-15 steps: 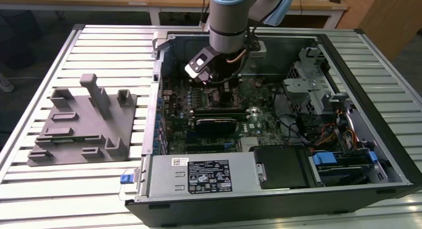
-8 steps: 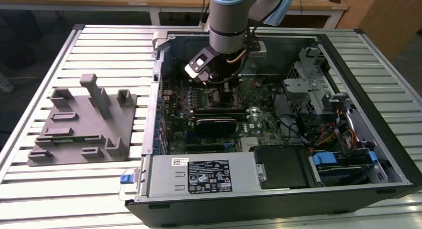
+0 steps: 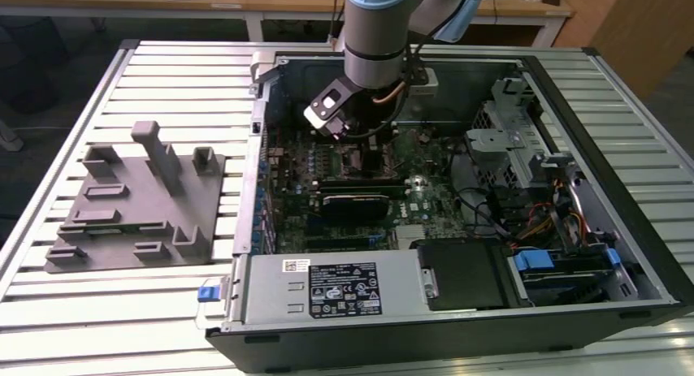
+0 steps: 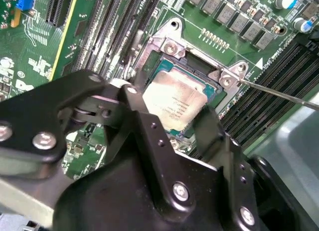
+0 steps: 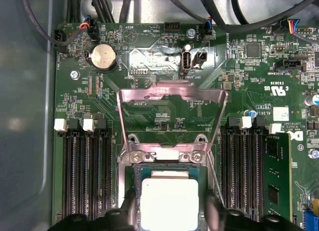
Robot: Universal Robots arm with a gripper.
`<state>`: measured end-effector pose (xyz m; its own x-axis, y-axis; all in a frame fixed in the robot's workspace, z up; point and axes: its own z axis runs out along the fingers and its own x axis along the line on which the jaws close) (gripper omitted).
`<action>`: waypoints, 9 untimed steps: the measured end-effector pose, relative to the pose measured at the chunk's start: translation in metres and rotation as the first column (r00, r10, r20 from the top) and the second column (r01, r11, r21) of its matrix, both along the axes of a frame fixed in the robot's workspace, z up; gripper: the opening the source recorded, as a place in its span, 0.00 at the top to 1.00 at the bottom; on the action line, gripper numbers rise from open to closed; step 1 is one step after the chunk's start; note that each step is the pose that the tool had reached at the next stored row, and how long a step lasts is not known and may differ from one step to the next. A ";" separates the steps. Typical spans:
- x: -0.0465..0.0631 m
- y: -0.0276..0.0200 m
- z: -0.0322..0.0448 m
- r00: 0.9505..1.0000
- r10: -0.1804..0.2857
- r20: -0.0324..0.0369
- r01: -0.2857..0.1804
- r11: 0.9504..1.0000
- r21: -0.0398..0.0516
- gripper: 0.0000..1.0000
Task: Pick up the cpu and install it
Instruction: 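Place the cpu into insertion slot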
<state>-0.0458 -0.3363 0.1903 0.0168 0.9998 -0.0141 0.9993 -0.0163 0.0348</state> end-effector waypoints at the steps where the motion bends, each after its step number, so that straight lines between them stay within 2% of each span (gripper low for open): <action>1: 0.000 -0.0001 0.0002 1.000 0.000 0.000 0.000 1.000 -0.001 0.33; 9: 0.000 -0.0001 0.0008 1.000 0.001 0.000 -0.001 1.000 0.000 0.33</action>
